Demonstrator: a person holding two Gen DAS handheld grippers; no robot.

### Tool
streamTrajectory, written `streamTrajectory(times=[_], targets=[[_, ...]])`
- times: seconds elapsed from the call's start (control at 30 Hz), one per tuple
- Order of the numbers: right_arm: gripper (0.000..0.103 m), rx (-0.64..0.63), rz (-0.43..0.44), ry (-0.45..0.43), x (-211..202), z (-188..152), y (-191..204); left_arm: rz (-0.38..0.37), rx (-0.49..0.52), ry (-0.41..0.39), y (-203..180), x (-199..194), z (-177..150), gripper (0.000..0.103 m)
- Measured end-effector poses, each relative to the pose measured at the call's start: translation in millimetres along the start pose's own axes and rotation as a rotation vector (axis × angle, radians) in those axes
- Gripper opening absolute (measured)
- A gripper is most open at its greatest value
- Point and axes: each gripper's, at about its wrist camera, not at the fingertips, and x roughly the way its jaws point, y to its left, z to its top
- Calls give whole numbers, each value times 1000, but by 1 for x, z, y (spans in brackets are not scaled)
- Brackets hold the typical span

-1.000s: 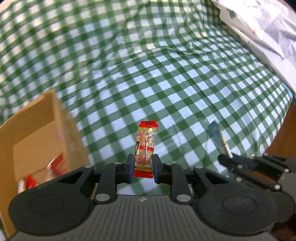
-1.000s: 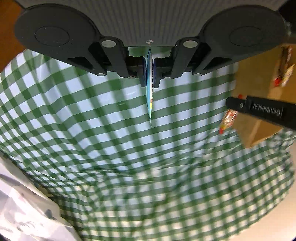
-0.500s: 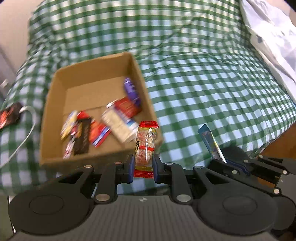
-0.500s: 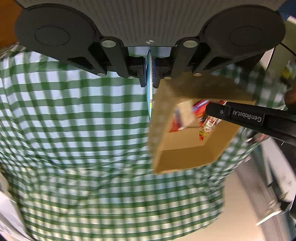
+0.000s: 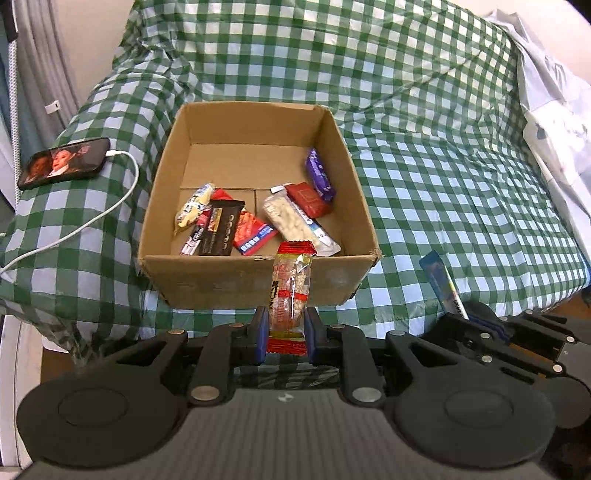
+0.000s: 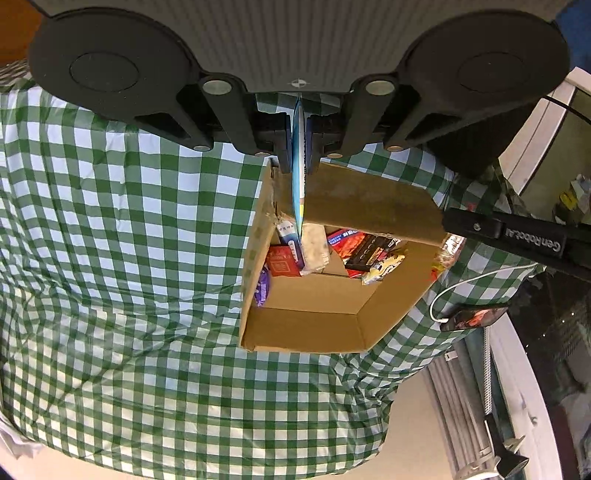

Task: Organize snacks
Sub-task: 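Carry the orange candy and light-blue stick over the box with both tools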

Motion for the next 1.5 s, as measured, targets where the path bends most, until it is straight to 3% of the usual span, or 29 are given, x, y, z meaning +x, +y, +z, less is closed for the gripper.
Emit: streamTrajectory(times=[0.4, 0.7, 1.07, 1.5], targets=[[7, -24, -3, 19, 5, 1, 5, 14, -23, -8, 7, 2, 2, 22], [7, -33, 24, 10, 23, 28, 8, 34, -53, -22, 21, 13, 28, 22], [7, -62, 52, 0, 70, 81, 13, 47, -100, -11, 44, 53, 76, 22], [7, -40, 52, 33, 157, 124, 4, 69, -103, 8, 64, 124, 137, 22]])
